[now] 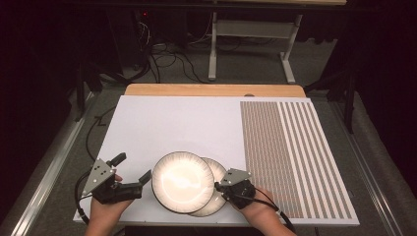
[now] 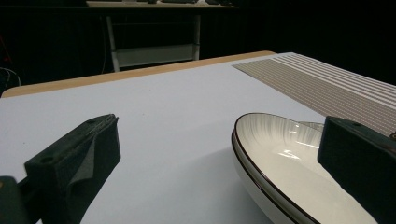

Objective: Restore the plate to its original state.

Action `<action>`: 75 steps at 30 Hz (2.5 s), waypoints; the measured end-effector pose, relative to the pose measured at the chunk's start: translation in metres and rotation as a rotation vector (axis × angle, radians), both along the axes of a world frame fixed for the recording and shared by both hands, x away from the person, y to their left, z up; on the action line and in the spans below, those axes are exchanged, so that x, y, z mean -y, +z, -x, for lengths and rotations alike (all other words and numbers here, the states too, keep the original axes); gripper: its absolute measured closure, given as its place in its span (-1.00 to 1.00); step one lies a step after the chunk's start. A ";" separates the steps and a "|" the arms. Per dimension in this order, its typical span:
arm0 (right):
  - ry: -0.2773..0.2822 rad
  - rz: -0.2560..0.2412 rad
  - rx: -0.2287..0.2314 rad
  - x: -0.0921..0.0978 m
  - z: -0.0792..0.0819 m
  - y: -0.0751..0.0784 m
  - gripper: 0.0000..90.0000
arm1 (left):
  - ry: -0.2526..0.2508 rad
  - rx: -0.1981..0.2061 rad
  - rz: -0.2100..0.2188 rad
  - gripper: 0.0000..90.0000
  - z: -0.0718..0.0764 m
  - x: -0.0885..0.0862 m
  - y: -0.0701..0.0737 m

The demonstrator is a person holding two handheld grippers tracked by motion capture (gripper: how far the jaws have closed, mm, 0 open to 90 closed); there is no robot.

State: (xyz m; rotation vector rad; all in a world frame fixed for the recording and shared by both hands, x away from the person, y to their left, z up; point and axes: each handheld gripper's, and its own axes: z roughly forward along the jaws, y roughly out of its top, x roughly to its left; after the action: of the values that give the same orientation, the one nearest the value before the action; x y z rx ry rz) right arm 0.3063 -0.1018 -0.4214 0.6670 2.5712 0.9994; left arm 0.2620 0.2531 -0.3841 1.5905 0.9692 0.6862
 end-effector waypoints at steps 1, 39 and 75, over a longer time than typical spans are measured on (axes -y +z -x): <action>0.000 0.000 0.000 0.000 0.000 0.000 1.00 | 0.000 0.000 0.000 -1.00 0.000 0.000 0.000; -0.002 0.008 0.001 0.002 -0.001 0.001 1.00 | -0.016 -0.001 0.016 -1.00 -0.001 0.002 0.000; -0.036 -0.014 0.000 0.007 -0.003 0.004 1.00 | -0.038 0.016 0.035 -1.00 -0.001 0.005 -0.001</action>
State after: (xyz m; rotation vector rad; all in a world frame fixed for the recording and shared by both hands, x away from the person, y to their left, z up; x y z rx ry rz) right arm 0.3093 -0.1088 -0.4177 0.7146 2.5449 1.0066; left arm 0.2628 0.2481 -0.3849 1.5664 0.9319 0.6510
